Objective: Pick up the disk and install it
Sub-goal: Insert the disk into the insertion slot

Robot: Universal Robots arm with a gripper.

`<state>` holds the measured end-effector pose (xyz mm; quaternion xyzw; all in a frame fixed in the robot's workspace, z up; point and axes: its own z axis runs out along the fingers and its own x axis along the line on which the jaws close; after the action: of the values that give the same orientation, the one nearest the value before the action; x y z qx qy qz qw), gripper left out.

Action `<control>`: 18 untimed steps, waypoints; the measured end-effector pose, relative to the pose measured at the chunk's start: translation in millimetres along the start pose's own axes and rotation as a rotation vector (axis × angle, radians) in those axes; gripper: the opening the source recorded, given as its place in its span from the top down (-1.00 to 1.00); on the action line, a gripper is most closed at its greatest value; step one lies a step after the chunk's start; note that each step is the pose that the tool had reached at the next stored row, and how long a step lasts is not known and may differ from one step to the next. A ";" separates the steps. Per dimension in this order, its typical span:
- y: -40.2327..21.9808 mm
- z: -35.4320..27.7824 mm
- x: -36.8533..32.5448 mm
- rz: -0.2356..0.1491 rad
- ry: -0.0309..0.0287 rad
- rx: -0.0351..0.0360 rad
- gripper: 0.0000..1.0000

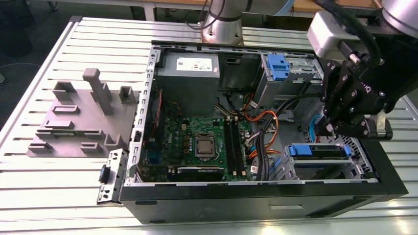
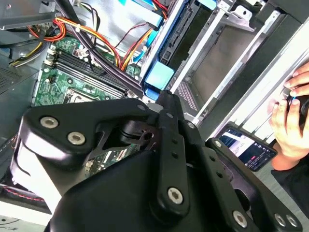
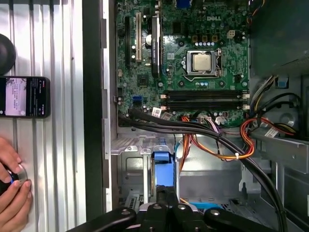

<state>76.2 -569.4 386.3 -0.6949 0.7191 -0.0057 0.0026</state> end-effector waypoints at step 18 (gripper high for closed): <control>-0.1 30.4 0.7 0.000 0.0000 0.0000 0.79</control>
<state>76.5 -570.2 355.9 -0.6949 0.7191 -0.0057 0.0025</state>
